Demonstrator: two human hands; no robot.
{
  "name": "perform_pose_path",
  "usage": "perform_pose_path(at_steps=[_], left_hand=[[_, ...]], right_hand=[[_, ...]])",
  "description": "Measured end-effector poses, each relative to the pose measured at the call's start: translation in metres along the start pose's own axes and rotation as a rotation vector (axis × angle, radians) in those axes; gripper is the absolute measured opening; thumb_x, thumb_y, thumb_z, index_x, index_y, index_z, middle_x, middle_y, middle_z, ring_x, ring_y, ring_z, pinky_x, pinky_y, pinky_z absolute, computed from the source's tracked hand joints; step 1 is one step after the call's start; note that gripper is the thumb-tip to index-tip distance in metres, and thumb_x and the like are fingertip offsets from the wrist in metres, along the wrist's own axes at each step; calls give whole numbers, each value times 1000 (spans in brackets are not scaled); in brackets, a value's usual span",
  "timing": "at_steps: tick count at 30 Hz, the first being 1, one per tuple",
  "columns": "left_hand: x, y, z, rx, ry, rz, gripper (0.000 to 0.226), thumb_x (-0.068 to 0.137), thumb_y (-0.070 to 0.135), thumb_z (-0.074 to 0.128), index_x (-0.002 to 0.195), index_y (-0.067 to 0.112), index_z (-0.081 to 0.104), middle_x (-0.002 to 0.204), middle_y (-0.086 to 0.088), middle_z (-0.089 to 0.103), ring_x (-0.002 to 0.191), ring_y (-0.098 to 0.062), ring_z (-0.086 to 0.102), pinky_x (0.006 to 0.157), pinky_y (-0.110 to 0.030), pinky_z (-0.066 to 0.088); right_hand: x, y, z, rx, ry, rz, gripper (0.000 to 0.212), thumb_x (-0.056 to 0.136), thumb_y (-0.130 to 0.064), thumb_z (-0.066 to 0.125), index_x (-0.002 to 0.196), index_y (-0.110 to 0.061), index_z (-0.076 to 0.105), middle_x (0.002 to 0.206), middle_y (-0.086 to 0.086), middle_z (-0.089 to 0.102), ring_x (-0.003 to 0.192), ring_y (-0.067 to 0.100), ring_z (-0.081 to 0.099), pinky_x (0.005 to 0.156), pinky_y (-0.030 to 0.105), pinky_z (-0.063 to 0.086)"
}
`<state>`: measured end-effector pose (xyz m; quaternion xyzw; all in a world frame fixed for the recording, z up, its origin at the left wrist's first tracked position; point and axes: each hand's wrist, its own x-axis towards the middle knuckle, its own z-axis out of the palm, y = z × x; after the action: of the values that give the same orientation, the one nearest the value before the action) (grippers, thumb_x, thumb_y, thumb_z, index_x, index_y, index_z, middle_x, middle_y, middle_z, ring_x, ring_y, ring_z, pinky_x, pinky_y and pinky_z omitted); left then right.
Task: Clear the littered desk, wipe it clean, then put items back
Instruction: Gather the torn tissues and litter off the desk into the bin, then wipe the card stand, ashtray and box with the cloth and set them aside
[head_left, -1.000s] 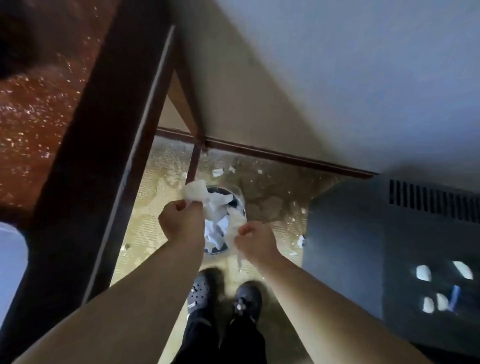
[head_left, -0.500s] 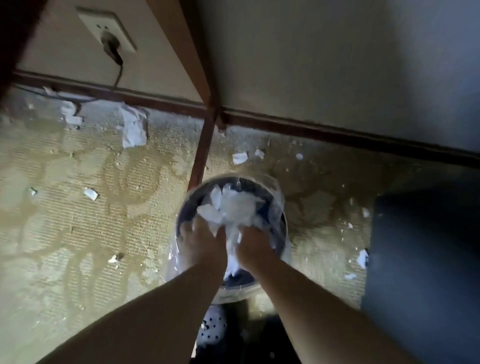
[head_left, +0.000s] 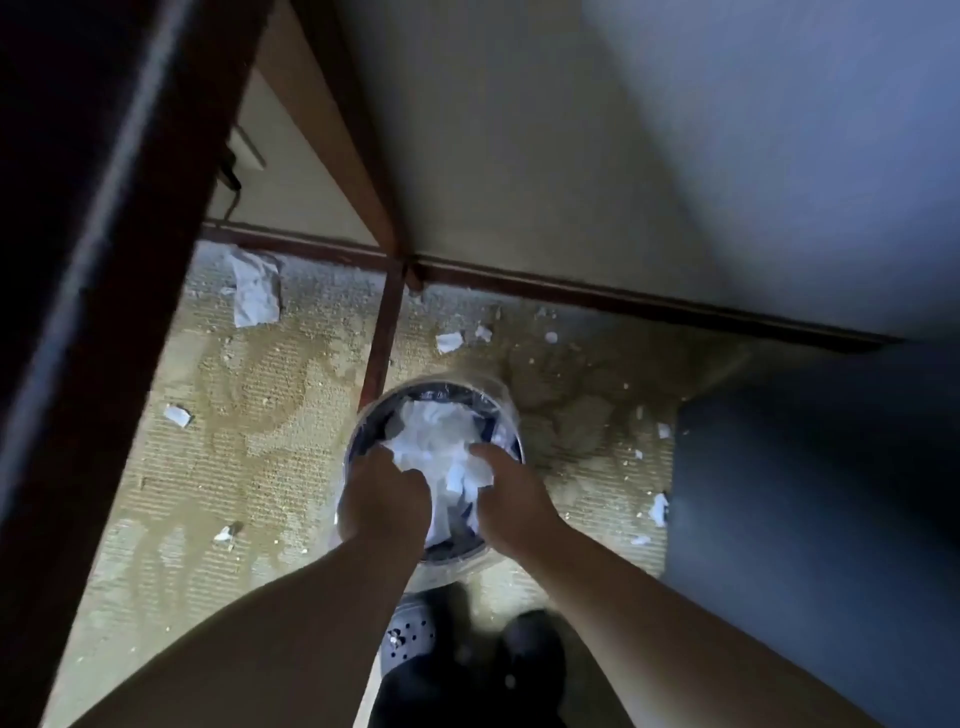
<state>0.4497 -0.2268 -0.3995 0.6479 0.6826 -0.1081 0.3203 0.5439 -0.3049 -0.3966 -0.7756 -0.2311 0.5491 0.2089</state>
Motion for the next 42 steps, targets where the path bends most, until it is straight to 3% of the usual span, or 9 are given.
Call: perform_pose_path(at_steps=[2, 7, 11, 20, 25, 30, 34, 37, 42], left_hand=[[-31, 27, -48, -118, 133, 112, 28, 87, 11, 52, 113, 8, 60, 116, -15, 60, 95, -35, 59, 71, -32, 45], [-137, 94, -201, -289, 295, 387, 31, 87, 12, 55, 117, 10, 59, 121, -7, 54, 104, -26, 57, 84, -25, 40], [-221, 75, -312, -275, 420, 577, 28, 84, 10, 58, 112, 8, 62, 122, -5, 53, 107, -21, 54, 91, -25, 39], [-275, -52, -433, -189, 432, 382, 40, 88, 15, 54, 127, 15, 58, 136, -3, 50, 119, -22, 52, 99, -29, 39], [-285, -120, -465, -303, 430, 336, 43, 89, 12, 48, 131, 19, 54, 131, -3, 56, 88, -15, 58, 72, -26, 47], [-296, -205, -501, -259, 439, 355, 43, 90, 15, 50, 133, 20, 52, 138, 1, 50, 104, -13, 57, 80, -23, 45], [-305, -276, -524, -238, 457, 380, 45, 88, 14, 54, 133, 21, 52, 139, 2, 50, 129, -16, 44, 105, -30, 37], [-303, -321, -530, -265, 429, 388, 47, 88, 14, 55, 134, 23, 51, 141, 3, 48, 127, -15, 45, 104, -32, 42], [-292, -366, -542, -282, 358, 378, 50, 90, 14, 54, 138, 24, 46, 143, 4, 45, 128, -14, 45, 104, -30, 42]], right_hand=[[-48, -31, -26, -15, 135, -82, 57, 87, 3, 37, 139, -21, 41, 123, -1, 54, 109, 14, 53, 85, 18, 38], [-186, -131, -79, -202, 618, -351, 54, 85, -8, 54, 138, -9, 43, 154, 12, 25, 140, 28, 25, 113, 38, 22], [-286, -205, -77, -290, 584, -518, 53, 82, 2, 50, 134, -6, 44, 153, 16, 25, 137, 31, 27, 112, 37, 22], [-405, -285, -14, -356, 437, -790, 52, 86, 5, 40, 133, -13, 48, 139, 2, 48, 132, 18, 38, 109, 31, 33], [-427, -319, 23, -343, 449, -736, 50, 88, 2, 42, 134, -16, 47, 141, 2, 46, 128, 19, 44, 108, 30, 35], [-451, -341, 108, -327, 416, -600, 44, 89, -17, 51, 132, -28, 44, 136, -4, 51, 120, 19, 51, 100, 30, 41], [-457, -347, 184, -358, 377, -524, 38, 91, -18, 52, 125, -32, 44, 121, -7, 58, 92, 16, 55, 68, 12, 46], [-456, -350, 230, -196, 353, -463, 44, 87, -6, 53, 128, -20, 49, 130, 6, 55, 110, 25, 55, 91, 33, 48], [-451, -356, 270, -80, 365, -320, 43, 88, -6, 54, 130, -14, 48, 134, 8, 51, 114, 27, 53, 89, 30, 43]])
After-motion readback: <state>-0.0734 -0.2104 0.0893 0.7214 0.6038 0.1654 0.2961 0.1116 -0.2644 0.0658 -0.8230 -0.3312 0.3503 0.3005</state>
